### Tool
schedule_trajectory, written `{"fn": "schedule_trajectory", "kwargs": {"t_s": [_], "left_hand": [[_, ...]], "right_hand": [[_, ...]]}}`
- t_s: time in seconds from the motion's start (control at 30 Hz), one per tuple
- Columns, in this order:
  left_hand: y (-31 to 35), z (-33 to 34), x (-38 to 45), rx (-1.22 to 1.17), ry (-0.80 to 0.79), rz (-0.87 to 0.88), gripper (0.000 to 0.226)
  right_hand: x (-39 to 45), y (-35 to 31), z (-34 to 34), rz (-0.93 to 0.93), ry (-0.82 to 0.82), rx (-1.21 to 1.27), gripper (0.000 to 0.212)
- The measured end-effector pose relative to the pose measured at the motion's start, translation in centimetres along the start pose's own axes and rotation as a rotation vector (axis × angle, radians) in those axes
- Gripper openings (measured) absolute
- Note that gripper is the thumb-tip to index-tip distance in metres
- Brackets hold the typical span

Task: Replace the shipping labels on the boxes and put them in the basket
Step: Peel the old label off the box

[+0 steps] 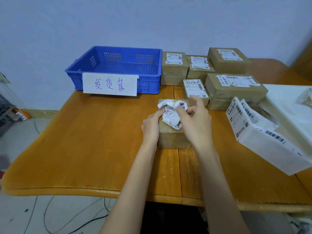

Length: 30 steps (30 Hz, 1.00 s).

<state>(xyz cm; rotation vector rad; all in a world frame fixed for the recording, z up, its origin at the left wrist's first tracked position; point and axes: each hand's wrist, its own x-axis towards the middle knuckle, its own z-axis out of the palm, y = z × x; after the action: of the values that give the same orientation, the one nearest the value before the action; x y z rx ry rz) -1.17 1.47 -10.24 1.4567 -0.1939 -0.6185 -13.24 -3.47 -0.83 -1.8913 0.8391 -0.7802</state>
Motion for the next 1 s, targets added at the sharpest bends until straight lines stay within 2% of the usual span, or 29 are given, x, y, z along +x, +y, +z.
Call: {"fn": "schedule_trajectory", "kwargs": {"t_s": [0.1, 0.17, 0.27, 0.47, 0.6, 0.67, 0.77, 0.87, 0.93, 1.0], "left_hand": [[-0.1, 0.1, 0.1, 0.001, 0.0, 0.001, 0.088], [-0.4, 0.0, 0.3, -0.001, 0.015, -0.012, 0.085], [-0.3, -0.1, 0.2, 0.007, 0.03, -0.002, 0.069], [0.1, -0.1, -0.1, 0.017, -0.017, 0.02, 0.08], [0.0, 0.0, -0.2, 0.022, -0.022, 0.036, 0.076], [-0.1, 0.0, -0.3, -0.002, -0.02, 0.034, 0.075], [0.1, 0.0, -0.4, -0.004, -0.005, 0.031, 0.066], [0.4, 0.1, -0.6, 0.01, 0.012, 0.054, 0.059], [0.4, 0.0, -0.6, -0.007, 0.005, 0.03, 0.059], [0.5, 0.0, -0.7, -0.009, 0.014, 0.011, 0.062]], "right_hand": [[0.4, -0.6, 0.0, 0.071, -0.013, 0.047, 0.029], [0.4, -0.9, 0.4, 0.058, -0.039, -0.004, 0.029], [0.5, -0.9, 0.7, 0.004, -0.053, -0.122, 0.028], [0.6, -0.5, -0.3, 0.103, -0.108, 0.152, 0.034], [0.5, -0.4, -0.6, 0.043, -0.009, 0.183, 0.043], [-0.1, -0.2, -1.0, -0.001, 0.064, 0.187, 0.038], [-1.3, 0.1, -1.1, -0.144, 0.09, 0.042, 0.028], [-2.7, 0.3, 0.2, -0.274, 0.113, -0.2, 0.027], [-3.3, 0.5, 1.0, -0.256, 0.143, -0.229, 0.021], [-3.6, 0.5, 1.3, -0.168, 0.146, -0.152, 0.015]]}}
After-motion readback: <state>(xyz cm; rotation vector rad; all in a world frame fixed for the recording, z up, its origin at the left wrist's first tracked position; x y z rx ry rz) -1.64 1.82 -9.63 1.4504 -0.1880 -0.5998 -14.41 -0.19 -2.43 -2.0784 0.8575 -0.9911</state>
